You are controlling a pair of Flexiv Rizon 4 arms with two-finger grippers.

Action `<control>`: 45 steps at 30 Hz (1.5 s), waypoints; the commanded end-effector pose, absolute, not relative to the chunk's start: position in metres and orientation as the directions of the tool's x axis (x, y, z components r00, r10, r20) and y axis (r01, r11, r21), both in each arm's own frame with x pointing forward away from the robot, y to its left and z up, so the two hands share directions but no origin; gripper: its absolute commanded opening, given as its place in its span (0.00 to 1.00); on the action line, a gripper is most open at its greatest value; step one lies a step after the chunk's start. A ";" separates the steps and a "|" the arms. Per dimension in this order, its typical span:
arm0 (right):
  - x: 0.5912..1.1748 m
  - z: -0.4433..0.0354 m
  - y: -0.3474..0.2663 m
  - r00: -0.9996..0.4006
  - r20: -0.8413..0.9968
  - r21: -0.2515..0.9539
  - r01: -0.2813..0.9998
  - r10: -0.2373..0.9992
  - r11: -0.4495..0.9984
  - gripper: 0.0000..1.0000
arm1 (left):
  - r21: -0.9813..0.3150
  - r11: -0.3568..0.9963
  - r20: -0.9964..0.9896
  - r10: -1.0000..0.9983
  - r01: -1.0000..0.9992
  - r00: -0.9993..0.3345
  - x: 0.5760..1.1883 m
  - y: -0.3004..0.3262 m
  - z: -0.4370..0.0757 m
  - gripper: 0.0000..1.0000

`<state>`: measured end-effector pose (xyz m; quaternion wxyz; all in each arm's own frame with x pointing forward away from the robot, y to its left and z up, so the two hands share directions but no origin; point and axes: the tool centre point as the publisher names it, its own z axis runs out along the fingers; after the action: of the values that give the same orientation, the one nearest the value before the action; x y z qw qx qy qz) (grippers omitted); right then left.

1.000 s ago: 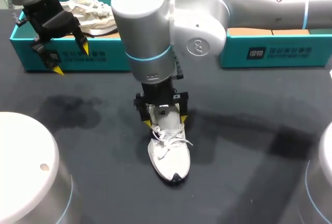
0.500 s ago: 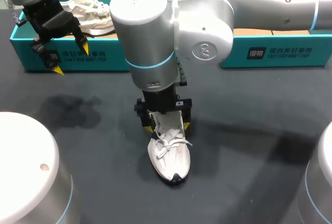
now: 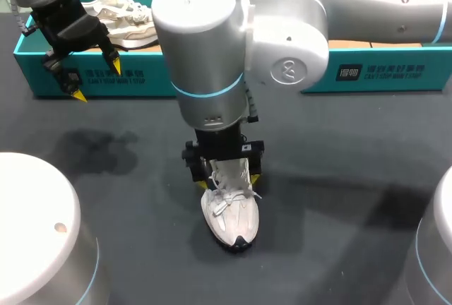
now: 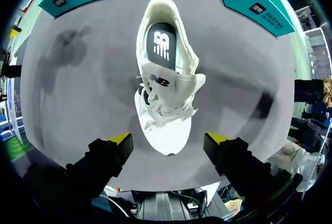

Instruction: Take the shoe out of the shoebox, open the shoe tongue, remove and reinsert the insole, then place the shoe into the shoebox

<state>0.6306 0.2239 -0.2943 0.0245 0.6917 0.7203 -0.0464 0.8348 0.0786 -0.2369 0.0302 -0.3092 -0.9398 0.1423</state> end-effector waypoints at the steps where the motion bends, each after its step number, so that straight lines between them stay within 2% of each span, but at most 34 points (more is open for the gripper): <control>1: 0.616 -0.295 0.234 0.056 -0.113 0.026 0.998 0.992 -0.054 0.43 | -0.284 0.769 -0.030 0.590 0.573 -0.807 0.835 0.078 -0.237 1.00; 4: 0.614 -0.297 0.235 0.069 -0.113 0.029 0.997 0.991 -0.066 0.33 | -0.284 0.769 -0.030 0.590 0.573 -0.807 0.835 0.078 -0.237 1.00; 17: 0.664 -0.318 0.233 0.002 -0.131 0.021 1.000 0.991 0.001 0.37 | -0.284 0.769 -0.030 0.590 0.573 -0.807 0.835 0.078 -0.237 1.00; 26: 0.694 -0.343 0.225 -0.052 -0.085 0.003 0.999 0.995 0.053 0.33 | -0.284 0.769 -0.030 0.590 0.573 -0.807 0.835 0.078 -0.237 1.00; 31: 0.702 -0.349 0.224 -0.078 -0.062 0.006 0.997 0.995 0.079 0.33 | -0.284 0.769 -0.030 0.590 0.573 -0.807 0.835 0.078 -0.237 1.00; 38: 0.689 -0.322 0.221 -0.071 -0.124 0.048 0.996 0.990 0.078 0.33 | -0.284 0.769 -0.030 0.590 0.573 -0.807 0.835 0.078 -0.237 1.00; 45: 0.710 -0.348 0.221 -0.144 -0.066 0.035 0.989 0.987 0.147 0.32 | -0.284 0.769 -0.030 0.590 0.573 -0.807 0.835 0.078 -0.237 1.00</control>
<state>0.6999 0.2250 -0.3291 0.0573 0.6569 0.7517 -0.0130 0.8348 0.0786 -0.2369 0.0302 -0.3092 -0.9398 0.1423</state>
